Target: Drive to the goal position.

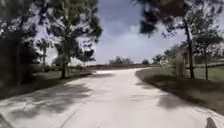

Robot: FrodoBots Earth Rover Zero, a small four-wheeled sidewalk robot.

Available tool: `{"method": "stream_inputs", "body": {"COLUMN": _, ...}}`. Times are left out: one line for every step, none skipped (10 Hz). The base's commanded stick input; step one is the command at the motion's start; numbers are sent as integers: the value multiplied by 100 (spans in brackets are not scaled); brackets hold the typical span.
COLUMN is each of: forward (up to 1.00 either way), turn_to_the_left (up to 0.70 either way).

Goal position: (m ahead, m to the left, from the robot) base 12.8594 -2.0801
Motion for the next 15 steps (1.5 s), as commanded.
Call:
{"method": "stream_inputs", "body": {"forward": 70, "turn_to_the_left": 0}}
{"method": "stream_inputs", "body": {"forward": 70, "turn_to_the_left": 0}}
{"method": "stream_inputs", "body": {"forward": 70, "turn_to_the_left": 0}}
{"method": "stream_inputs", "body": {"forward": 70, "turn_to_the_left": 0}}
{"method": "stream_inputs", "body": {"forward": 70, "turn_to_the_left": 0}}
{"method": "stream_inputs", "body": {"forward": 70, "turn_to_the_left": 0}}
{"method": "stream_inputs", "body": {"forward": 70, "turn_to_the_left": 0}}
{"method": "stream_inputs", "body": {"forward": 70, "turn_to_the_left": 0}}
{"method": "stream_inputs", "body": {"forward": 70, "turn_to_the_left": 0}}
{"method": "stream_inputs", "body": {"forward": 70, "turn_to_the_left": 0}}
{"method": "stream_inputs", "body": {"forward": 70, "turn_to_the_left": 0}}
{"method": "stream_inputs", "body": {"forward": 70, "turn_to_the_left": 0}}
{"method": "stream_inputs", "body": {"forward": 70, "turn_to_the_left": 0}}
{"method": "stream_inputs", "body": {"forward": 70, "turn_to_the_left": 0}}
{"method": "stream_inputs", "body": {"forward": 70, "turn_to_the_left": 0}}
